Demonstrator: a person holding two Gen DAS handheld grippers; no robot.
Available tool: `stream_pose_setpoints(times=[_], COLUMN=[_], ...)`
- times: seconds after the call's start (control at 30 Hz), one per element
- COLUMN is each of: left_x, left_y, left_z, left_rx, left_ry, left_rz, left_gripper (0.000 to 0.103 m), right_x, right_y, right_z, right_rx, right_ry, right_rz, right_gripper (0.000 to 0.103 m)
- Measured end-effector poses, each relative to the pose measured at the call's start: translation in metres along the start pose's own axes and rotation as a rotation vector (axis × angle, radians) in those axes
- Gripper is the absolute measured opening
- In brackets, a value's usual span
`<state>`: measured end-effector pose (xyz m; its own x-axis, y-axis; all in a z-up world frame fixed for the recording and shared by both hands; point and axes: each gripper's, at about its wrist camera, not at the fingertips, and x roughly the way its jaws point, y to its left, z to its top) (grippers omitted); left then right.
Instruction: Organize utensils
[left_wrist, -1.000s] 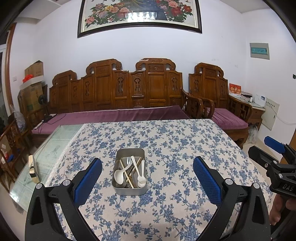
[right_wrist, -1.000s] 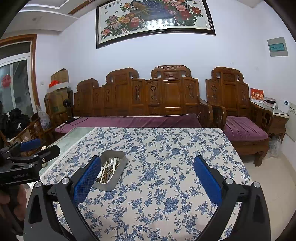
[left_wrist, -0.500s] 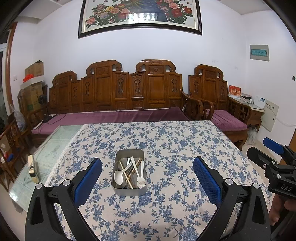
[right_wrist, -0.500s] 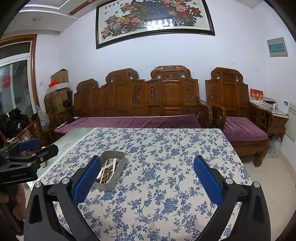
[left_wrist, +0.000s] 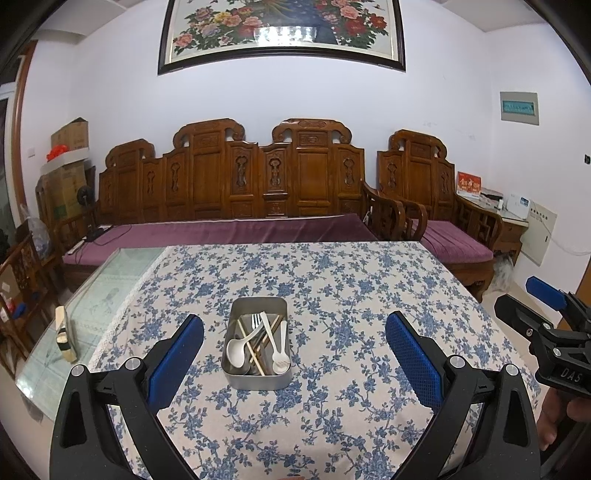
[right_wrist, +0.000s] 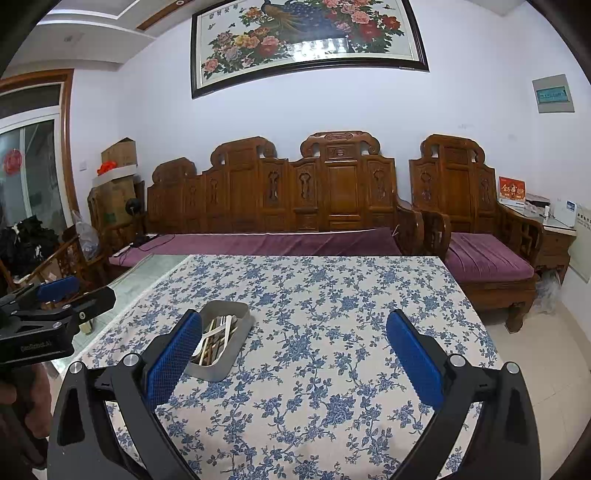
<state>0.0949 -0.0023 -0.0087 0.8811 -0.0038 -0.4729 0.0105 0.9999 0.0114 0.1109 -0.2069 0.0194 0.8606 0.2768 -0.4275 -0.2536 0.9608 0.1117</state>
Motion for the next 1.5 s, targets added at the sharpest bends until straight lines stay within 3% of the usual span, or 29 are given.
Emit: stream_pose_setpoints(times=[1.5], left_x=[-0.0016], left_y=[-0.0051], left_z=[-0.0028], left_rx=[-0.002], left_ry=[-0.005], left_rz=[-0.002], left_gripper=[0.095], right_x=[-0.0030], right_y=[-0.0033], right_z=[0.0010], right_rx=[0.004], right_ry=[-0.007], right_rz=[-0.005], right_gripper=[0.100])
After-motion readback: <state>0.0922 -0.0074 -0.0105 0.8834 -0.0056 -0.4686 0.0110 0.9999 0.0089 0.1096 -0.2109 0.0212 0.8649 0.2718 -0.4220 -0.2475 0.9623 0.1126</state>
